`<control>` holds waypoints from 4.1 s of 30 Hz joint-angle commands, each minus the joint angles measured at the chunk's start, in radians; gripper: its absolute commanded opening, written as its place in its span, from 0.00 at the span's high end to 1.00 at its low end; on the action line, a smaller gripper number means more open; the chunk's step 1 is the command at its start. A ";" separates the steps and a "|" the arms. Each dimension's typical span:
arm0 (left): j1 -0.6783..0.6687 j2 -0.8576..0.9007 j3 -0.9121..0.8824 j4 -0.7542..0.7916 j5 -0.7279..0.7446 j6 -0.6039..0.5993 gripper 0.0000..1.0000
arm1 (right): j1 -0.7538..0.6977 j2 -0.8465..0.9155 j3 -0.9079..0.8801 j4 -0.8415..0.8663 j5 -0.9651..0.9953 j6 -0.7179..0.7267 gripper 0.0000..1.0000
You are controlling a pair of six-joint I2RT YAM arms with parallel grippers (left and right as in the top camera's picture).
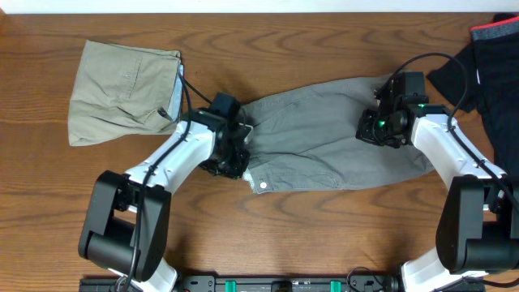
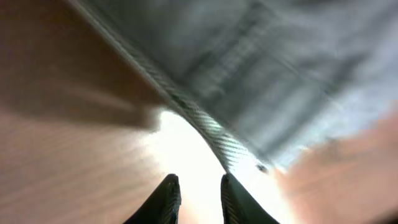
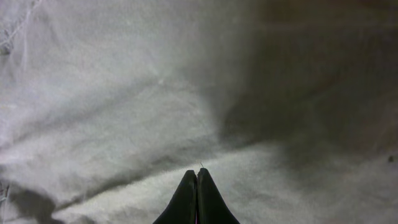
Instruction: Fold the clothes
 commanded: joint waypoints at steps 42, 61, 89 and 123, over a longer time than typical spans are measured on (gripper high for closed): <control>0.283 0.248 0.232 0.030 0.230 -0.231 0.86 | 0.046 0.007 -0.002 0.193 -0.001 -0.001 0.99; -0.093 0.256 0.225 0.122 0.195 -0.340 0.83 | 0.118 0.252 -0.002 0.416 -0.095 -0.021 0.99; -0.116 0.151 0.299 -0.138 0.191 -0.171 0.90 | -0.077 0.237 -0.002 0.516 -0.455 -0.110 0.92; -0.006 0.429 0.301 0.617 -0.087 -0.127 0.90 | 0.284 0.173 -0.002 -0.315 -0.030 -0.142 0.99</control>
